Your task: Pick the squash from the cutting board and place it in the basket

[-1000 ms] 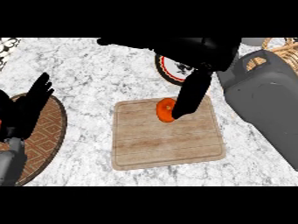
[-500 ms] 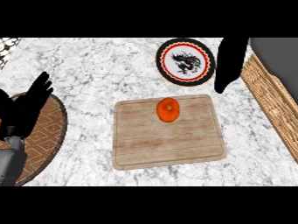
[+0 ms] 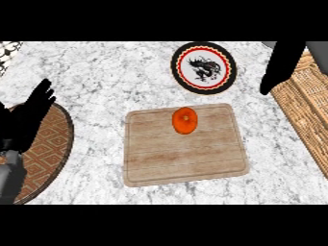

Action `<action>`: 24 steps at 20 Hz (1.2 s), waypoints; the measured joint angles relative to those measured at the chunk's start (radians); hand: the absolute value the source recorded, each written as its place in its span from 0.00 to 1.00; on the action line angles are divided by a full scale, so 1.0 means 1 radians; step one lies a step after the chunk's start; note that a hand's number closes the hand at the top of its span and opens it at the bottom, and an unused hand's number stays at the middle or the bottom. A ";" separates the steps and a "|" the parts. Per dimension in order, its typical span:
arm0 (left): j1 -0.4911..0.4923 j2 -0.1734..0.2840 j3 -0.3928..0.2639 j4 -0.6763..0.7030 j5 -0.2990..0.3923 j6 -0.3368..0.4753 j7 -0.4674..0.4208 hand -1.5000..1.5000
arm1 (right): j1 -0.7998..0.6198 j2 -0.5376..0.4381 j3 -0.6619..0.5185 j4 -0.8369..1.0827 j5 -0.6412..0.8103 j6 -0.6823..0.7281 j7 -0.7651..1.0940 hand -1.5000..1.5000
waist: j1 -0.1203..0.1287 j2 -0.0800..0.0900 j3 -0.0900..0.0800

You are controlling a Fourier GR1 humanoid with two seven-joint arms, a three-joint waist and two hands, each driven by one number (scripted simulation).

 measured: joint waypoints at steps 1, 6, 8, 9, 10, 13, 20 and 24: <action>-0.002 0.010 0.011 0.005 0.007 -0.011 0.000 0.50 | 0.023 0.003 0.001 0.001 0.010 -0.018 -0.022 0.00 | 0.000 0.000 0.000; -0.008 -0.010 0.009 0.017 -0.008 -0.009 -0.010 0.50 | 0.099 0.043 0.018 0.020 0.073 -0.093 -0.103 0.00 | 0.001 0.001 0.000; -0.006 -0.018 0.008 0.019 -0.012 -0.009 -0.011 0.50 | 0.152 0.053 0.029 0.010 0.101 -0.135 -0.142 0.00 | -0.001 0.000 0.000; -0.007 -0.023 0.008 0.028 -0.016 -0.008 -0.021 0.50 | 0.171 0.064 0.037 0.020 0.119 -0.164 -0.168 0.00 | -0.001 0.001 0.000; -0.007 -0.028 0.007 0.032 -0.021 -0.008 -0.029 0.50 | 0.184 0.073 0.041 0.034 0.136 -0.189 -0.195 0.00 | 0.000 0.001 0.000; -0.013 -0.042 0.001 0.017 -0.029 0.002 -0.012 0.50 | 0.220 0.118 0.059 0.080 0.187 -0.265 -0.259 0.00 | 0.003 0.001 0.000; -0.018 -0.039 0.012 -0.011 -0.034 -0.005 0.025 0.50 | 0.267 0.267 0.061 0.203 0.238 -0.371 -0.338 0.00 | 0.004 0.000 0.000; -0.013 -0.043 0.021 0.009 -0.040 -0.021 -0.001 0.50 | 0.260 0.336 0.082 0.283 0.315 -0.424 -0.356 0.00 | 0.003 0.000 0.000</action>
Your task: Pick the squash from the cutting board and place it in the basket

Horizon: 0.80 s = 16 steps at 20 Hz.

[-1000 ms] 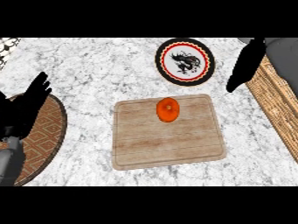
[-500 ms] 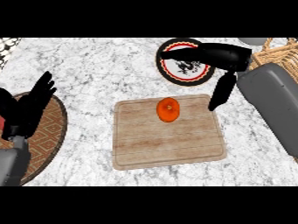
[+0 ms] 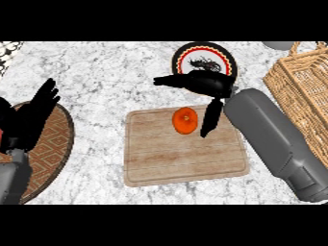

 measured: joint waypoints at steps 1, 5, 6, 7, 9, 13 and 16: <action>0.001 0.001 0.002 -0.007 -0.001 -0.002 0.003 0.50 | -0.011 0.006 0.002 0.029 0.019 -0.005 -0.014 0.00 | 0.001 0.000 0.000; 0.007 -0.012 0.002 -0.016 -0.014 0.004 0.008 0.50 | -0.008 0.041 0.026 0.096 0.096 -0.037 -0.036 0.00 | -0.001 -0.001 0.000; -0.002 -0.014 0.006 -0.006 -0.017 0.004 0.008 0.50 | -0.009 0.043 0.028 0.104 0.114 -0.039 -0.043 0.00 | -0.003 -0.001 0.000; 0.000 -0.016 0.008 -0.005 -0.018 0.002 0.006 0.50 | -0.016 0.054 0.026 0.117 0.128 -0.042 -0.036 0.00 | -0.003 -0.001 0.000; 0.022 -0.016 0.014 -0.026 -0.016 -0.004 0.010 0.50 | -0.027 0.051 0.019 0.153 0.154 -0.048 -0.064 0.00 | -0.001 -0.002 0.000; 0.001 -0.024 0.018 0.005 -0.028 -0.012 0.000 0.50 | -0.047 0.056 0.000 0.229 0.200 -0.078 -0.128 0.00 | -0.002 0.000 0.000; -0.003 -0.032 0.025 0.020 -0.035 -0.013 -0.007 0.50 | -0.057 0.050 -0.021 0.249 0.217 -0.075 -0.152 0.00 | -0.004 -0.001 0.000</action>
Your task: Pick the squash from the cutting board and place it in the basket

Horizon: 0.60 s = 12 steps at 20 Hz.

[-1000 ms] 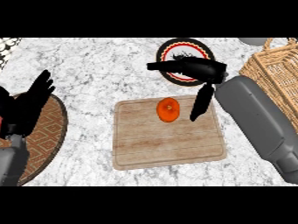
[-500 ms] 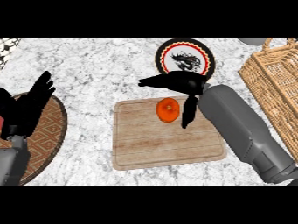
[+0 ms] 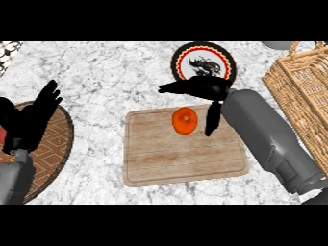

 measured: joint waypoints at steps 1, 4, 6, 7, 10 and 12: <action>-0.003 0.005 0.006 -0.006 0.002 -0.003 0.008 0.50 | -0.005 -0.006 -0.004 0.020 0.007 -0.008 -0.019 0.00 | 0.002 0.000 0.000; -0.007 -0.004 0.006 -0.013 -0.005 0.005 0.015 0.50 | -0.005 -0.016 -0.010 0.045 0.017 -0.012 -0.051 0.00 | 0.002 0.000 0.000; 0.007 -0.005 0.004 -0.034 -0.009 0.002 0.021 0.50 | -0.009 -0.013 -0.013 0.063 0.021 -0.017 -0.067 0.00 | 0.004 0.000 0.000; 0.014 -0.004 0.005 -0.041 -0.009 0.000 0.024 0.50 | -0.011 -0.001 -0.014 0.064 0.023 -0.015 -0.059 0.00 | 0.003 0.000 0.000; 0.002 -0.008 0.012 -0.032 -0.007 -0.004 0.022 0.50 | 0.006 0.002 -0.007 0.070 0.038 -0.034 -0.091 0.00 | 0.001 0.000 0.000; 0.009 -0.002 0.020 -0.038 -0.003 -0.016 0.025 0.50 | 0.012 0.004 -0.004 0.070 0.053 -0.043 -0.094 0.00 | 0.001 -0.001 0.000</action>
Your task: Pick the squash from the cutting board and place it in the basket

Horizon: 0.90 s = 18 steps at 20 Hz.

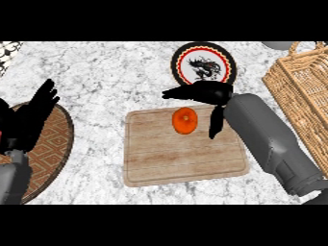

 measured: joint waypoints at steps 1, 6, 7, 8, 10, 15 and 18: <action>-0.002 0.002 0.004 0.000 0.002 -0.004 0.005 0.50 | 0.007 0.005 0.002 -0.010 0.009 -0.005 0.006 0.00 | -0.002 -0.001 0.000; 0.025 -0.012 0.002 -0.023 -0.015 -0.003 -0.003 0.50 | 0.025 0.022 -0.007 0.005 0.055 -0.045 -0.001 0.00 | -0.001 -0.001 0.000; 0.015 -0.017 -0.001 -0.028 -0.020 0.004 0.008 0.50 | 0.020 0.028 -0.011 0.006 0.061 -0.046 0.004 0.00 | -0.002 -0.001 0.000; 0.013 -0.016 0.005 -0.017 -0.021 0.001 0.000 0.50 | 0.040 0.029 -0.008 -0.013 0.070 -0.049 0.005 0.00 | -0.004 -0.002 0.000; 0.001 -0.013 0.015 0.007 -0.022 -0.007 -0.012 0.50 | 0.046 0.044 -0.012 -0.009 0.088 -0.060 0.011 0.00 | -0.005 -0.001 0.000; 0.019 -0.017 0.016 -0.012 -0.027 -0.015 -0.013 0.50 | 0.057 0.064 0.020 0.001 0.163 -0.125 -0.014 1.00 | 0.000 -0.002 0.000; 0.007 -0.022 0.017 -0.008 -0.030 -0.015 -0.003 0.50 | 0.035 0.090 0.013 0.035 0.195 -0.167 -0.019 1.00 | 0.002 -0.004 0.000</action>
